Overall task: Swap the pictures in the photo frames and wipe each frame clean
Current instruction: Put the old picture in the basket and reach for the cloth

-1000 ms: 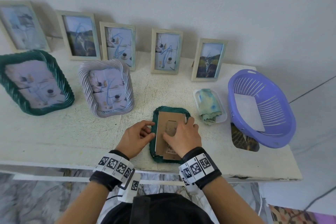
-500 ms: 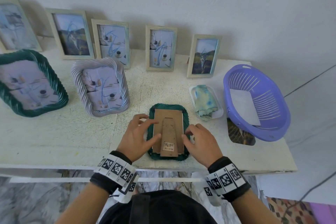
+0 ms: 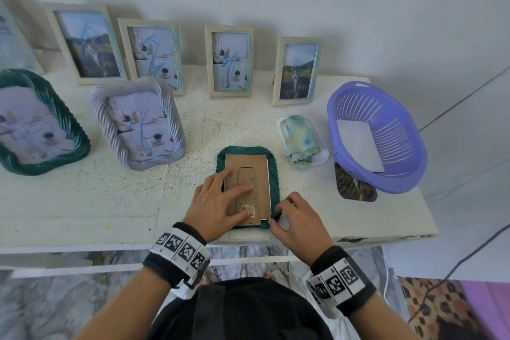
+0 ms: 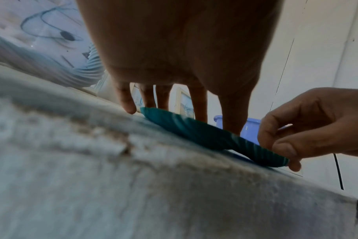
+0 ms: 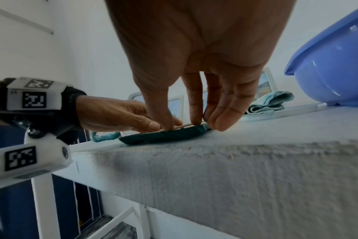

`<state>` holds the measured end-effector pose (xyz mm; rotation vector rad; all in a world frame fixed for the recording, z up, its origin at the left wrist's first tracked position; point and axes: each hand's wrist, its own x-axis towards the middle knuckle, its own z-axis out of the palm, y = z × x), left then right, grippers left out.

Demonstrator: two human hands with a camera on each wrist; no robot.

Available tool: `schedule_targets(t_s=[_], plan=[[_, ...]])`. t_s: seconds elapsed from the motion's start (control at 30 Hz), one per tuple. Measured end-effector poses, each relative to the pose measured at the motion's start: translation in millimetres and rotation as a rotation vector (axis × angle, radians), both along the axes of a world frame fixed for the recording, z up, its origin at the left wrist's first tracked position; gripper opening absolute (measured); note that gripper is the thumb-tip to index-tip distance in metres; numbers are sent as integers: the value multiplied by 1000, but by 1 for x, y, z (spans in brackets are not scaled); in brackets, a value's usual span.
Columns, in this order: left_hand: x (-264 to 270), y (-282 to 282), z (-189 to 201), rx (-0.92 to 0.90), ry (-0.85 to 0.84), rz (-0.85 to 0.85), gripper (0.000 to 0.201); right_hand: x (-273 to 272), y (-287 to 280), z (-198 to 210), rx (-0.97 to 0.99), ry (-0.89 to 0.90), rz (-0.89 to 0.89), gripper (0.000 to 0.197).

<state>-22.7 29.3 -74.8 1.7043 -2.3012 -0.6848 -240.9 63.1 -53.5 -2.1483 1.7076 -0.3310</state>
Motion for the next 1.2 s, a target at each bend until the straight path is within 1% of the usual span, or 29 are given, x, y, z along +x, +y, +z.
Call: schedule_targets(t_s=[0.1,0.23,0.33,0.47,0.57,0.77,0.87,0.97,1.07,1.13,1.2], plan=[[0,0,0,-12,-7,1,67,2,5,-1,-29,7,-8,22],[1,0,0,-13,-26,-5,69,7,6,-1,-34,23,-69,18],[1,1,0,-16,-23,-2,69,12,7,0,-40,70,-66,16],[-1,1,0,-13,-19,4,69,13,4,3,62,47,-79,18],[-1,1,-1,-16,-11,10,69,12,4,5,93,16,-95,20],[-1,1,0,-16,-5,16,69,15,2,8,119,94,-140,24],[-1,1,-1,-17,-15,15,69,18,0,10,159,107,-142,21],[-1,1,-1,-19,-14,17,70,19,-4,7,212,58,-192,16],[-1,1,-1,-19,-18,16,71,17,-6,4,244,-36,-237,14],[-1,1,-1,-16,-20,16,71,13,-4,5,242,-115,-235,13],[-1,1,-1,-17,-16,16,72,8,-3,7,240,-175,-196,11]])
